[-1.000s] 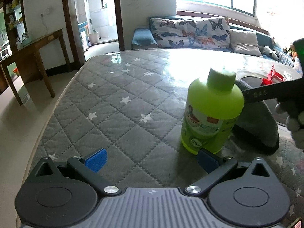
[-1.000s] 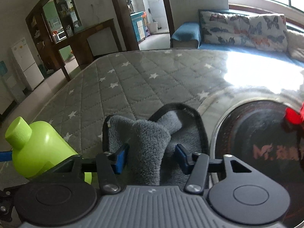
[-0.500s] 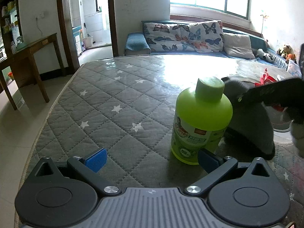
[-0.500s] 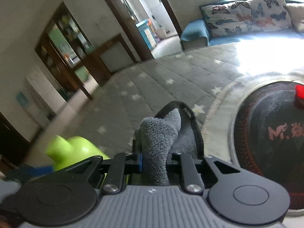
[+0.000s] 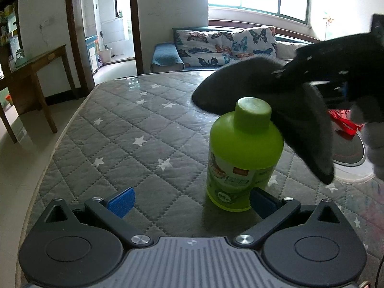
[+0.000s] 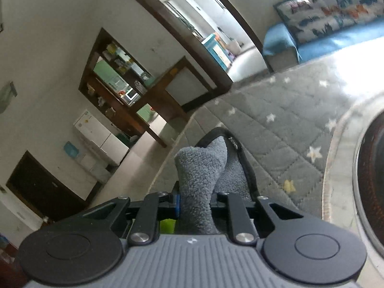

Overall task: Clean container
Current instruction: 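Carry the cloth with the right tool over the green bottle held by left tool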

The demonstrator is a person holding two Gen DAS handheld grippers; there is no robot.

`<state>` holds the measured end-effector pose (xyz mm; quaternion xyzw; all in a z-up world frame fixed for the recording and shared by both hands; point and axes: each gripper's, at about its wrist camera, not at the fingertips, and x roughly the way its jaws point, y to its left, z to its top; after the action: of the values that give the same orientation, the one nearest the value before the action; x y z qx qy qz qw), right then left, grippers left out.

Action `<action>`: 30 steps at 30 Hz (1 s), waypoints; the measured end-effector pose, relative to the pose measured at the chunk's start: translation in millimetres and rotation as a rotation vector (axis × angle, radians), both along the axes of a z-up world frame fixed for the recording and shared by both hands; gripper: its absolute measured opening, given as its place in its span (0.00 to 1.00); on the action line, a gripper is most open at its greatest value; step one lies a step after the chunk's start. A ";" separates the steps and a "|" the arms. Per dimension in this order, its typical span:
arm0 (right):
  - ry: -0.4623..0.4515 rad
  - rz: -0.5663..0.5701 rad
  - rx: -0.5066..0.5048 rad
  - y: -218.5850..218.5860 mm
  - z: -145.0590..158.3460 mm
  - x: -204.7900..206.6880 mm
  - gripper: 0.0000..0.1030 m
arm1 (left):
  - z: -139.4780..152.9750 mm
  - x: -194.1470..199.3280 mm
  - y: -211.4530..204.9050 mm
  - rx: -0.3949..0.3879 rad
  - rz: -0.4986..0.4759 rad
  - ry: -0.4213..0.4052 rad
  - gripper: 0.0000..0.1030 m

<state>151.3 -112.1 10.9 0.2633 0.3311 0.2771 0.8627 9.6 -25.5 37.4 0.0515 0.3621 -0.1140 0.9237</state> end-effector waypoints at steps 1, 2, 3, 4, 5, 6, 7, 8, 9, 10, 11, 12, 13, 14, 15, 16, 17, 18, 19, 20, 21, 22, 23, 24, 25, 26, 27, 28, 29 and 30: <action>0.012 0.001 0.000 -1.0 -4.1 2.0 0.16 | -0.4 0.6 -0.5 0.002 -0.002 0.000 1.00; 0.025 0.002 0.001 -1.9 -8.3 4.0 0.16 | -0.7 1.2 -0.9 0.003 -0.003 0.000 1.00; 0.037 0.002 0.001 -2.9 -12.4 6.0 0.16 | -1.2 1.9 -1.1 0.003 -0.006 0.001 1.00; 0.050 0.003 0.002 -3.9 -16.5 8.0 0.16 | -1.6 2.8 -1.3 0.001 -0.009 0.004 1.00; 0.062 0.004 0.002 -4.8 -20.6 10.0 0.16 | -2.0 3.3 -1.5 -0.002 -0.012 0.006 1.00; 0.075 0.005 0.002 -5.8 -24.8 11.9 0.16 | -2.4 3.6 -1.7 -0.003 -0.015 0.008 1.00; 0.087 0.006 0.003 -6.8 -28.9 13.9 0.16 | -2.7 3.6 -1.8 -0.003 -0.017 0.008 1.00; 0.100 0.006 0.003 -7.8 -33.0 15.9 0.16 | -2.8 3.3 -2.3 -0.003 -0.019 0.006 1.00; 0.112 0.007 0.004 -8.7 -37.1 17.9 0.16 | -2.9 3.0 -2.8 -0.003 -0.022 0.005 1.00; 0.124 0.008 0.004 -9.7 -41.3 19.9 0.16 | -2.9 2.9 -3.4 -0.003 -0.023 0.003 1.00; 0.130 0.005 0.002 5.1 -54.7 29.6 0.16 | -2.9 2.9 -3.9 -0.002 -0.024 0.002 1.00; 0.135 0.008 0.005 6.3 -58.8 31.5 0.16 | -2.7 3.0 -4.1 -0.003 -0.026 0.002 1.00; 0.144 0.014 0.013 4.8 -61.2 31.6 0.16 | -2.3 2.8 -4.4 -0.004 -0.027 0.001 1.00; 0.151 0.018 0.018 3.6 -63.1 31.0 0.16 | -1.9 2.6 -4.7 -0.004 -0.029 -0.001 1.00; 0.151 0.020 0.014 3.1 -64.2 29.4 0.16 | -1.4 2.4 -4.9 -0.005 -0.031 -0.002 1.00; 0.150 0.021 0.008 2.6 -65.1 27.6 0.16 | -0.7 1.9 -5.0 -0.006 -0.034 -0.005 1.00; 0.150 0.022 0.006 1.6 -65.6 26.1 0.16 | 0.0 1.4 -5.1 -0.008 -0.037 -0.008 1.00; 0.153 0.024 0.008 0.1 -66.3 24.8 0.16 | 0.7 0.9 -5.4 -0.008 -0.041 -0.011 1.00; 0.154 0.024 0.009 -1.2 -66.9 23.1 0.15 | 1.2 0.2 -6.2 -0.006 -0.044 -0.014 1.00; 0.155 0.025 0.010 -2.5 -67.4 21.2 0.15 | 1.7 -0.4 -6.9 -0.004 -0.048 -0.018 1.00; 0.149 0.027 0.016 -3.8 -66.2 18.6 0.15 | 2.1 -1.1 -7.5 -0.002 -0.051 -0.022 1.00; 0.141 0.029 0.023 -5.0 -64.7 15.9 0.15 | 2.4 -1.8 -7.7 0.000 -0.054 -0.026 1.00; 0.134 0.031 0.031 -6.3 -63.1 13.2 0.15 | 2.7 -2.1 -7.5 -0.002 -0.058 -0.031 1.00; 0.126 0.033 0.038 -7.6 -61.6 10.5 0.15 | 3.3 -2.6 -7.2 -0.005 -0.062 -0.035 1.00; 0.119 0.035 0.045 -8.9 -60.1 7.8 0.15 | 4.0 -3.5 -7.1 -0.009 -0.067 -0.041 1.00; 0.112 0.037 0.053 -10.1 -58.6 5.1 0.15 | 4.8 -4.2 -7.1 -0.012 -0.073 -0.046 1.00; 0.104 0.039 0.060 -11.4 -57.0 2.4 0.15 | 5.5 -4.8 -7.3 -0.014 -0.078 -0.051 1.00; 0.097 0.041 0.067 -12.7 -55.5 -0.3 0.15 | 5.8 -5.0 -7.8 -0.013 -0.082 -0.055 1.00; 0.089 0.044 0.075 -14.0 -54.0 -3.1 0.15 | 6.0 -5.2 -8.3 -0.012 -0.085 -0.057 1.00; 0.082 0.046 0.082 -15.2 -52.5 -5.8 0.15 | 6.1 -5.4 -8.9 -0.011 -0.089 -0.059 0.99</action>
<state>145.5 -127.3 -41.5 0.3019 0.3603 0.2990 0.8304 4.2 -34.4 43.5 0.0658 0.3316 -0.1552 0.9282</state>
